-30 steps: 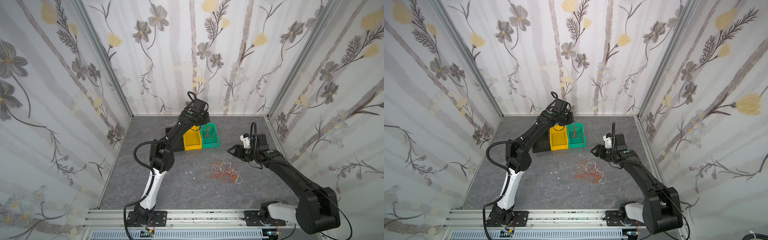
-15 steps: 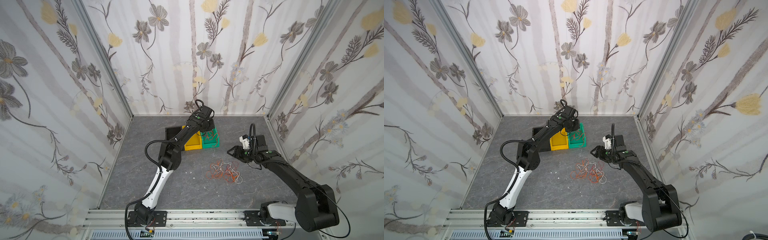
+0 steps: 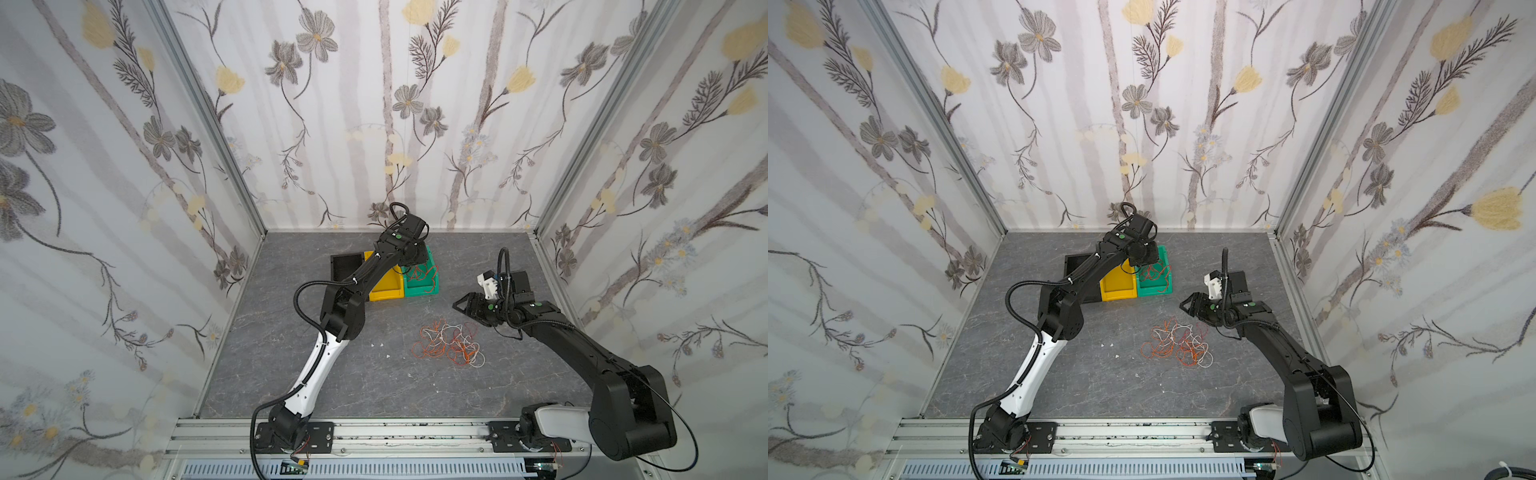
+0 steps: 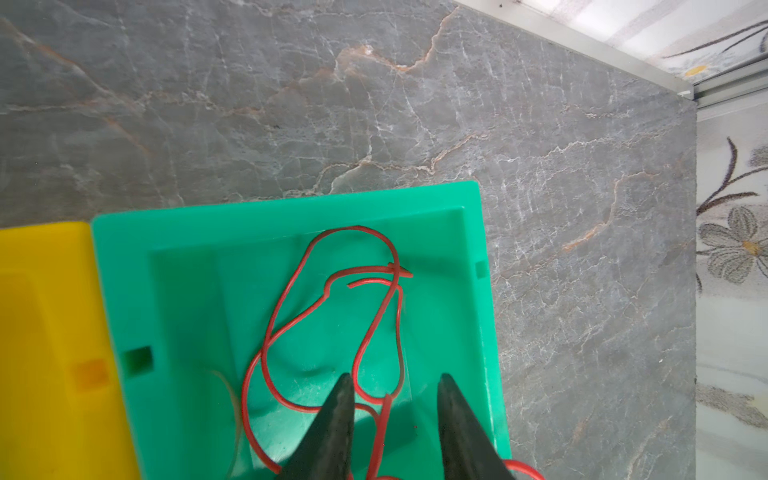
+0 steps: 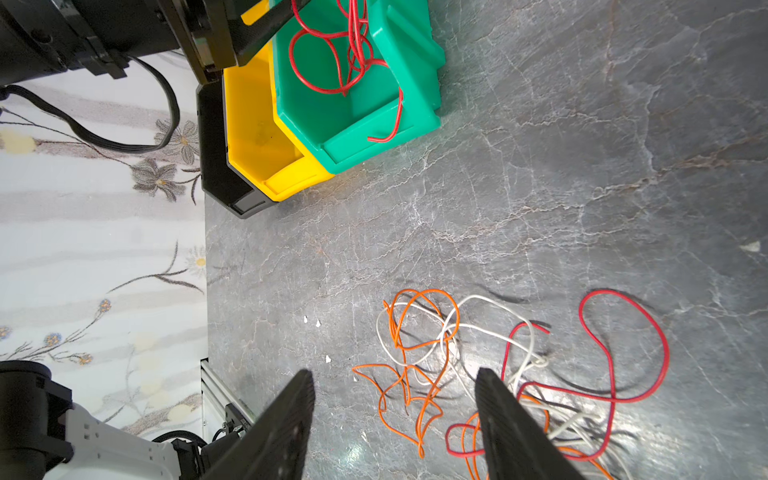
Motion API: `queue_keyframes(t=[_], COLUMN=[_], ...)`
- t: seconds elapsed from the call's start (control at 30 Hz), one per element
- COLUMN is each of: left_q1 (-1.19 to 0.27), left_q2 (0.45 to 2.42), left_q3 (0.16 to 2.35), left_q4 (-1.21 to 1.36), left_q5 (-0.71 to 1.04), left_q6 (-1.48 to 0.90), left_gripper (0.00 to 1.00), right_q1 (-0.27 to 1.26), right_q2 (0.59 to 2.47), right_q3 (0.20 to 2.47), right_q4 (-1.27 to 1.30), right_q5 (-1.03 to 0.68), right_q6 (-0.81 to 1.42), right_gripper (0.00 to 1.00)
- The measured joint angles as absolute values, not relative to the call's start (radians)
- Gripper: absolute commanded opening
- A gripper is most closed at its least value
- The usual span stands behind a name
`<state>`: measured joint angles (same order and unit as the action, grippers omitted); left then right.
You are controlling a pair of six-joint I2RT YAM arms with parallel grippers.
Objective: Untangle the cables
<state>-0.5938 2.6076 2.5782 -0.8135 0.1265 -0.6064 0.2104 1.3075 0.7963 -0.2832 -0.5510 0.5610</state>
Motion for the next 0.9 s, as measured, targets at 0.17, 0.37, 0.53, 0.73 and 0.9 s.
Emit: queue_keyframes(t=[0.17, 0.37, 0.53, 0.73, 0.9], left_q1=[-0.593, -0.596, -0.617, -0.633, -0.67], left_q2=[2.573, 2.5, 2.344, 1.973, 1.732], left_q3=[2.599, 2.601, 2.452, 1.869, 1.491], left_q4=[-0.84, -0.857, -0.839, -0.659, -0.492], left_q5=[0.106, 0.083, 0.087, 0.161, 0.208], left_q6=[-0.599, -0.567, -0.521, -0.506, -0.521], left_gripper=[0.62, 0.66, 0.66, 0.66, 0.66], right_q1=[0.21, 0.216, 0.25, 0.316, 0.395], right_q2=[1.308, 1.299, 1.285, 1.269, 1.283], right_q3=[0.796, 0.796, 0.805, 0.812, 0.822], right_q4=[-0.276, -0.285, -0.338, -0.393, -0.448], right_q5=[-0.551, -0.539, -0.479, -0.395, -0.306], right_q6=[0.567, 0.567, 0.556, 0.541, 0.537], right_gripper=[0.63, 0.63, 0.63, 0.63, 0.61])
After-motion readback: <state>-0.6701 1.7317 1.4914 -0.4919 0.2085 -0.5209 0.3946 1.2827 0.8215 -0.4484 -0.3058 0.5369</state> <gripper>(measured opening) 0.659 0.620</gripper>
